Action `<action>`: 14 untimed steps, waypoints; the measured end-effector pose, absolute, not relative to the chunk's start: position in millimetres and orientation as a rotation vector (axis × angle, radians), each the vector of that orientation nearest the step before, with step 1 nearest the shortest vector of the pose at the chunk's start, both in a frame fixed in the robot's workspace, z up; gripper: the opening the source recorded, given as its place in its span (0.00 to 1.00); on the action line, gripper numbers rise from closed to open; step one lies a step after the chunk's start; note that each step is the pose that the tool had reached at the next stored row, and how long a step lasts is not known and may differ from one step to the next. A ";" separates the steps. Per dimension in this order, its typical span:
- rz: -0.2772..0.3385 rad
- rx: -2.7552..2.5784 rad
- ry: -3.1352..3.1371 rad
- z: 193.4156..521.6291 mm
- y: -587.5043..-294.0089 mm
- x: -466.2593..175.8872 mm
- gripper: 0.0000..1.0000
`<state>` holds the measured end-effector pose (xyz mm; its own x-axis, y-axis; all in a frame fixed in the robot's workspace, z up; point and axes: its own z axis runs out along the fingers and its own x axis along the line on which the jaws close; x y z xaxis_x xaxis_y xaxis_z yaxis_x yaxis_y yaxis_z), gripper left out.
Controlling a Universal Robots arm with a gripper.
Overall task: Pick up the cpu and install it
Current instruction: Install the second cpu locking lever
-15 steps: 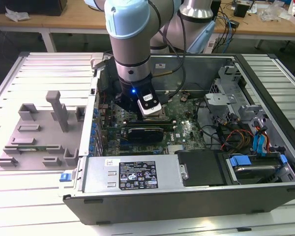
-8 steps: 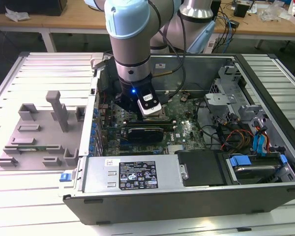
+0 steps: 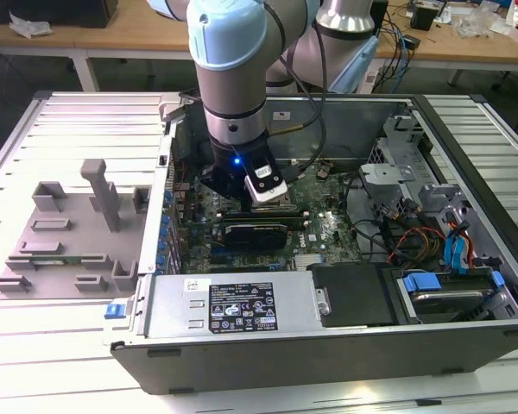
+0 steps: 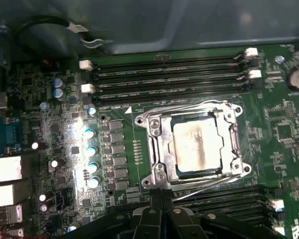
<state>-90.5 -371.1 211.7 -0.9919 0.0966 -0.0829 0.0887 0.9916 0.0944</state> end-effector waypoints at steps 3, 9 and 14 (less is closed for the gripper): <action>0.140 0.094 3.064 211.2 -371.6 -87.6 0.11; 0.151 0.067 3.067 211.0 -375.5 -79.2 0.11; 0.156 0.053 3.067 210.9 -377.1 -79.8 0.11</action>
<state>-79.8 -377.1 210.9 -0.9969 0.0379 -0.0686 0.0307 0.9943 0.1025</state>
